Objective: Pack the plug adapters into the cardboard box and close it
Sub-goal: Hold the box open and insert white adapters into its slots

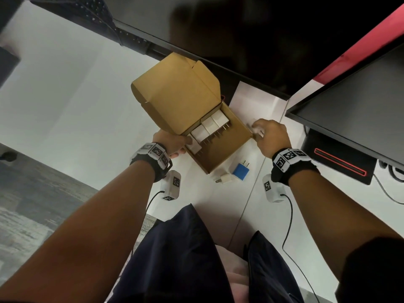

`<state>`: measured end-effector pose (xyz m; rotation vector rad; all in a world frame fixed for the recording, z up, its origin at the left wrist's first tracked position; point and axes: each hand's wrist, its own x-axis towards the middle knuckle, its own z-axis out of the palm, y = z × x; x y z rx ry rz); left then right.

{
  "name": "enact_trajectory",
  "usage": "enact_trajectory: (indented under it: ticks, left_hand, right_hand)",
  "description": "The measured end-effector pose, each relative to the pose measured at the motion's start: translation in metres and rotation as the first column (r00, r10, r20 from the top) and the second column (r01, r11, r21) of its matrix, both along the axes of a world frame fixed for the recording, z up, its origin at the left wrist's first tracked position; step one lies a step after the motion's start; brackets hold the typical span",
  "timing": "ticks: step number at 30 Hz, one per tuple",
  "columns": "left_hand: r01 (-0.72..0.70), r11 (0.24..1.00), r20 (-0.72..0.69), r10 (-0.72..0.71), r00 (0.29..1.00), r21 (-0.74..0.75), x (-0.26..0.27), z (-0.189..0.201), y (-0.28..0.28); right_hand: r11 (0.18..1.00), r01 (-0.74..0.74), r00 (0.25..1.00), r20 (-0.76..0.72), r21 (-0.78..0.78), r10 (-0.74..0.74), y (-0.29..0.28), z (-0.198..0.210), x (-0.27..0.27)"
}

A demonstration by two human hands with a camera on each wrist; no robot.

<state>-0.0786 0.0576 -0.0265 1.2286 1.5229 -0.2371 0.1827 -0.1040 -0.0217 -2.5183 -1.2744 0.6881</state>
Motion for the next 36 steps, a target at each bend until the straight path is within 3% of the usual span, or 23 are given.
enact_trajectory:
  ticks: [5, 9, 11, 13, 18, 21, 24, 28, 36]
  left_hand:
    - [0.001, 1.000, 0.003, -0.001, 1.000, 0.004, 0.000, 0.003, 0.000]
    - [-0.009, 1.000, 0.017, 0.009, 1.000, 0.006, 0.000, 0.003, 0.000]
    - [-0.019, 1.000, 0.016, 0.019, 1.000, 0.000, 0.001, 0.002, 0.000]
    - [-0.014, 1.000, 0.013, 0.014, 1.000, -0.002, 0.001, 0.004, 0.000]
    - [-0.008, 1.000, 0.006, 0.008, 1.000, 0.008, 0.001, 0.006, -0.001]
    - [-0.027, 1.000, 0.016, 0.027, 0.999, 0.012, 0.001, 0.006, -0.001]
    - [-0.027, 0.999, 0.022, 0.026, 0.999, 0.021, 0.001, 0.006, -0.002]
    - [-0.029, 0.999, 0.016, 0.028, 0.999, 0.018, 0.001, 0.006, -0.002]
    - [-0.051, 0.999, 0.015, 0.051, 0.999, 0.009, 0.001, 0.003, -0.002]
  right_hand:
    - [0.987, 0.160, 0.985, 0.071, -0.027, -0.158, -0.015, -0.002, -0.013]
    - [0.903, 0.342, 0.936, -0.012, 0.260, -0.352, -0.018, 0.009, -0.022]
    - [0.877, 0.290, 0.954, -0.038, 0.383, -0.299, -0.012, 0.021, -0.031]
    - [0.899, 0.169, 0.985, -0.057, 0.404, -0.160, -0.004, 0.030, -0.044]
    - [0.988, -0.128, 0.977, 0.181, 0.084, 0.111, 0.014, 0.030, -0.066]
    - [0.979, -0.162, 0.926, 0.324, -0.126, 0.195, 0.021, 0.029, -0.078]
    - [0.953, -0.136, 0.897, 0.375, -0.269, 0.234, 0.028, 0.029, -0.086]
    - [0.930, -0.106, 0.895, 0.374, -0.353, 0.244, 0.038, 0.032, -0.093]
    - [0.931, -0.108, 0.909, 0.346, -0.348, 0.235, 0.039, 0.032, -0.099]
